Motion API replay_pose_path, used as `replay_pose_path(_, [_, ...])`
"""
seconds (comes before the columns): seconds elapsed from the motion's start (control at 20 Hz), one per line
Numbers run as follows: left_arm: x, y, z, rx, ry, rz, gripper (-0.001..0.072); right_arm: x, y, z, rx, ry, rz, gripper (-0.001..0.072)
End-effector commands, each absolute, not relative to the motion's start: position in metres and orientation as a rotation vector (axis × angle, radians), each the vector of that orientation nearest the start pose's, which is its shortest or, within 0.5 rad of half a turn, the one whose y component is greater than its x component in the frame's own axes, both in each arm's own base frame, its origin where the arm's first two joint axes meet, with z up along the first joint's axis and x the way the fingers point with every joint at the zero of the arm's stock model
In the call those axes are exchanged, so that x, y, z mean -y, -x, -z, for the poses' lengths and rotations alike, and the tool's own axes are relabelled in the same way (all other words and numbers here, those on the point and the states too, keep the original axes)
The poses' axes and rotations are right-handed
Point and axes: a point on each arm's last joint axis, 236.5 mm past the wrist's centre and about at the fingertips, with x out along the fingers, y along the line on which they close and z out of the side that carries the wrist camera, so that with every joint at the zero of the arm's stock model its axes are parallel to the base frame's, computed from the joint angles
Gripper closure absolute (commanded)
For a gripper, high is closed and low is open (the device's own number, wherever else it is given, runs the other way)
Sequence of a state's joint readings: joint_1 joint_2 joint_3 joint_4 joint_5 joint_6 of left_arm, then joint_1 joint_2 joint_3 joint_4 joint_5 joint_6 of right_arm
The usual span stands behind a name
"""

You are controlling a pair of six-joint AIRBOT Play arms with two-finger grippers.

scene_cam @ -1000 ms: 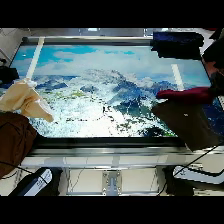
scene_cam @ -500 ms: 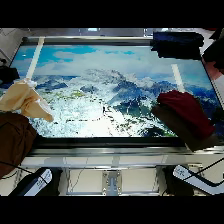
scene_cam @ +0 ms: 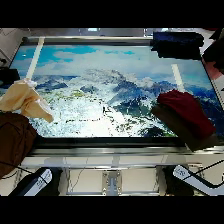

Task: Fold the shirts.

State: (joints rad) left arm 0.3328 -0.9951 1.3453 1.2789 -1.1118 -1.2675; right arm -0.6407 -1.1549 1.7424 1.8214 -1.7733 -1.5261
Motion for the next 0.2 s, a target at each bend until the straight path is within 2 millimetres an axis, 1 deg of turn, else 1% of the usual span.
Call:
replay_pose_path(0.0, [-0.0698, -0.3882, -0.2097, -0.715, 0.054, -0.007, 0.0695, 0.137, -0.2949, -0.242, -1.012, -0.491, 0.31, 0.0098])
replay_pose_path(0.15, [-0.0698, -0.3882, -0.2098, -0.715, 0.054, -0.008, 0.0695, 0.1366, -0.2947, -0.2419, -1.013, -0.493, 0.309, 0.0098])
